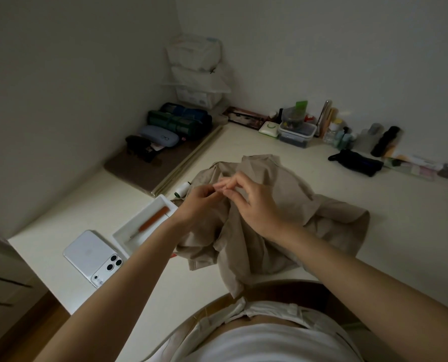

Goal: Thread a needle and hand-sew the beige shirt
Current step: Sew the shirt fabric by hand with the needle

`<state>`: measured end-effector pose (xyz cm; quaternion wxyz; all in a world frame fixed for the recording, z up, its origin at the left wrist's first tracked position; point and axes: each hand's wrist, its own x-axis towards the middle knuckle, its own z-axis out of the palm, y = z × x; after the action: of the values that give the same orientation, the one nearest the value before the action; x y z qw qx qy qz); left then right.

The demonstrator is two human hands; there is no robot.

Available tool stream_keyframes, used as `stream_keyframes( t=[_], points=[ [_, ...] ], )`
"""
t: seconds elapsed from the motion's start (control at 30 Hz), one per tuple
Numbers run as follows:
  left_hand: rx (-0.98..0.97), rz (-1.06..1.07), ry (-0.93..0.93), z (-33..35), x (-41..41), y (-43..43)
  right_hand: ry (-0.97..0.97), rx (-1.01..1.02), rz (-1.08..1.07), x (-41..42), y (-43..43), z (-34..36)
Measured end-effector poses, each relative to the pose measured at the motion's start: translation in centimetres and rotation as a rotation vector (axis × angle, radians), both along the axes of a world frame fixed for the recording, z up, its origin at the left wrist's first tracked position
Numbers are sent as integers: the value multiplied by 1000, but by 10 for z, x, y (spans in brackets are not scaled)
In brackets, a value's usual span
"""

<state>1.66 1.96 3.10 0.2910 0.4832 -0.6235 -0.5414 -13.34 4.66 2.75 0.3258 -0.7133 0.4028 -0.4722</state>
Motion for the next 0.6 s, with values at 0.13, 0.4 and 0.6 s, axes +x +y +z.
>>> stream_keyframes(
  t=[0.13,0.4,0.6],
  points=[
    [-4,76,-38,1,4,-1,-166,247,7,-2,11,-3],
    [26,150,-49,3,8,-1,169,487,-191,-40,33,-38],
    [32,138,-8,-1,4,4,114,279,-307,-39,26,-14]
  ],
)
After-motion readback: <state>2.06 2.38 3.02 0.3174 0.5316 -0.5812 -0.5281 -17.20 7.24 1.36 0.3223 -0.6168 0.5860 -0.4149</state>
